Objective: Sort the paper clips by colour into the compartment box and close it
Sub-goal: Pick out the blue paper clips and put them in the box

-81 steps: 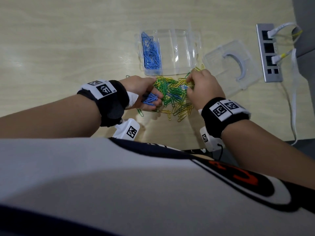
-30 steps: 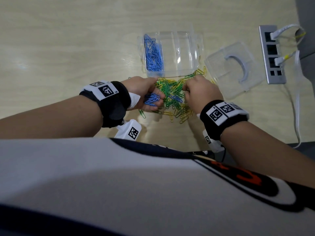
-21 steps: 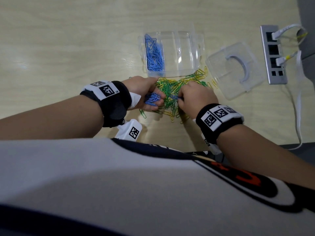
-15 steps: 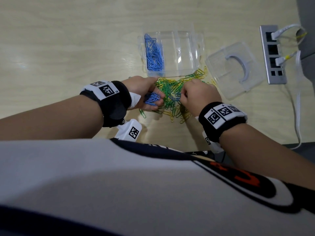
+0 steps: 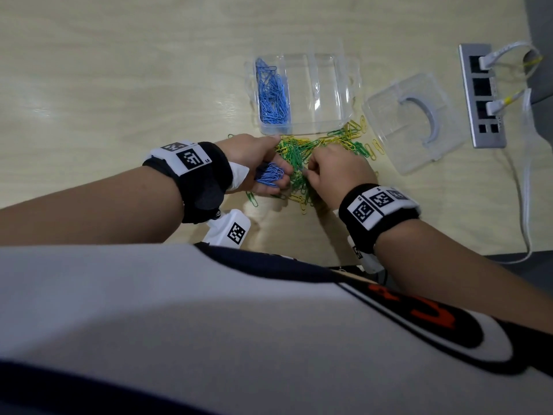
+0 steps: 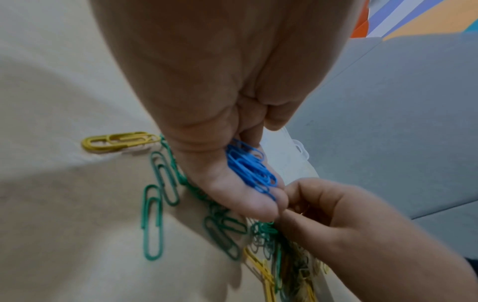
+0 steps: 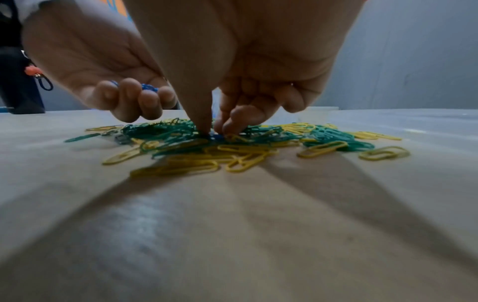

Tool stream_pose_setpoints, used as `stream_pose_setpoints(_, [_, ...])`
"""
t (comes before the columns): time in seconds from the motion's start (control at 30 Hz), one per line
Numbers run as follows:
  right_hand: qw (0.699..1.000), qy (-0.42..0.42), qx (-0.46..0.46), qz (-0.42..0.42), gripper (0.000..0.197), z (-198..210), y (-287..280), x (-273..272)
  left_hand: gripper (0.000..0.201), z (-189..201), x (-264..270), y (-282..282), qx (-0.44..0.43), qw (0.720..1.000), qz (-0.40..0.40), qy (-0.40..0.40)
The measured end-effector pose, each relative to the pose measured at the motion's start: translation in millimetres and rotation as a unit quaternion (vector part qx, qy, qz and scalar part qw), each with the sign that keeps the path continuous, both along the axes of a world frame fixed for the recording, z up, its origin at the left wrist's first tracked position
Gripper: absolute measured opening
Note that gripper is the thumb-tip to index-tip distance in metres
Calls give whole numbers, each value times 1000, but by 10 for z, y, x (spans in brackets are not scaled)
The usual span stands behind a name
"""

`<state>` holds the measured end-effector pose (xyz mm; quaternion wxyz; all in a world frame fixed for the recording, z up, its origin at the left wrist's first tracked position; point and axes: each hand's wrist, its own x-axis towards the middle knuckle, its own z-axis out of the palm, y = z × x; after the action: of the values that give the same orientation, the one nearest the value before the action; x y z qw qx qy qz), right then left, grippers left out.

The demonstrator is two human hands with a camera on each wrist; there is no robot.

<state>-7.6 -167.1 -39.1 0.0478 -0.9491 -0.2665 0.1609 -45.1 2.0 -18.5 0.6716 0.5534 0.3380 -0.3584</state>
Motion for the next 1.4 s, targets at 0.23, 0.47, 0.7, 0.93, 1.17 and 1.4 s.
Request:
stream_pose_setpoints(0.23, [1000, 4, -25, 1, 15, 70, -5, 67, 58, -5, -2, 26, 0, 1000, -1, -5])
stream_pose_setpoints(0.47, [999, 7, -43, 23, 22, 77, 60, 67, 57, 23, 9, 27, 1, 1000, -1, -1])
stream_pose_setpoints(0.7, [999, 16, -43, 5, 11, 141, 32, 73, 57, 6, 20, 48, 9, 1000, -9, -3])
stream_pose_setpoints(0.93, [995, 38, 77, -44, 18, 208, -55, 55, 56, 23, 58, -4, 20, 1000, -11, 3])
stream_pose_setpoints(1.17, [967, 87, 237, -18, 16, 280, 94, -51, 21, 6, 43, -4, 57, 998, -5, -28])
stream_pose_setpoints(1.4, [948, 118, 288, -71, 15, 235, 154, -50, 37, 55, 47, -55, 19, 999, 11, -31])
